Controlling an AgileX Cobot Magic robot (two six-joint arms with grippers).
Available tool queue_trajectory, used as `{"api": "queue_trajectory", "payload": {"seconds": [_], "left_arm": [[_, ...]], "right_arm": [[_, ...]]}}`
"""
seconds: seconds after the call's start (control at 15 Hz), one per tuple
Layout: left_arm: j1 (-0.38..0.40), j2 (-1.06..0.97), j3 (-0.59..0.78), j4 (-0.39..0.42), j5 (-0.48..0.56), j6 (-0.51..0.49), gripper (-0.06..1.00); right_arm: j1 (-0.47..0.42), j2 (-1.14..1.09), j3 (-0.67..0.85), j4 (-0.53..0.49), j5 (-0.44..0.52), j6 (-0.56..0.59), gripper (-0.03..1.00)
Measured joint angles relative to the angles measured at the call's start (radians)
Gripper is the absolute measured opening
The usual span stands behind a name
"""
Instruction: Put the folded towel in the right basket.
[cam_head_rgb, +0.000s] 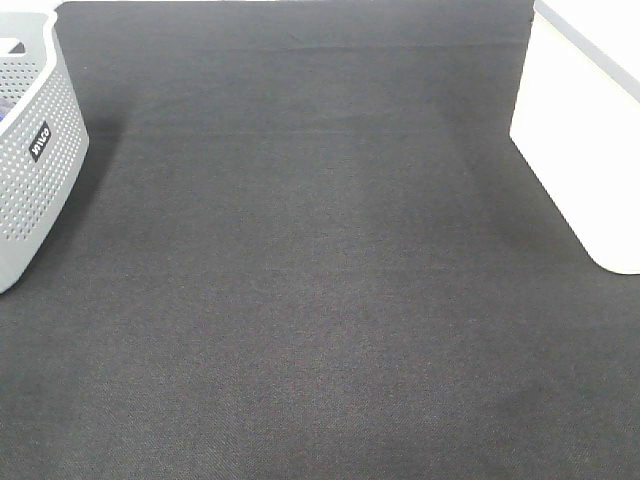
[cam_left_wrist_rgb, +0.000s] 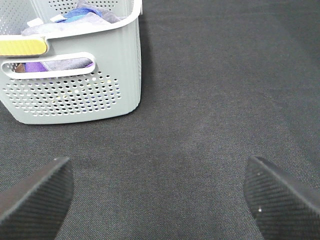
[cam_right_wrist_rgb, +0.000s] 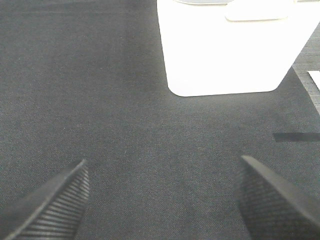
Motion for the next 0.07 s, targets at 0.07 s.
{"api": "queue_trajectory", "payload": {"seconds": [0.07], "left_arm": [[0.0,0.0,0.0,0.0,0.0,0.0,0.87]], "right_arm": [[0.0,0.0,0.0,0.0,0.0,0.0,0.76]]}}
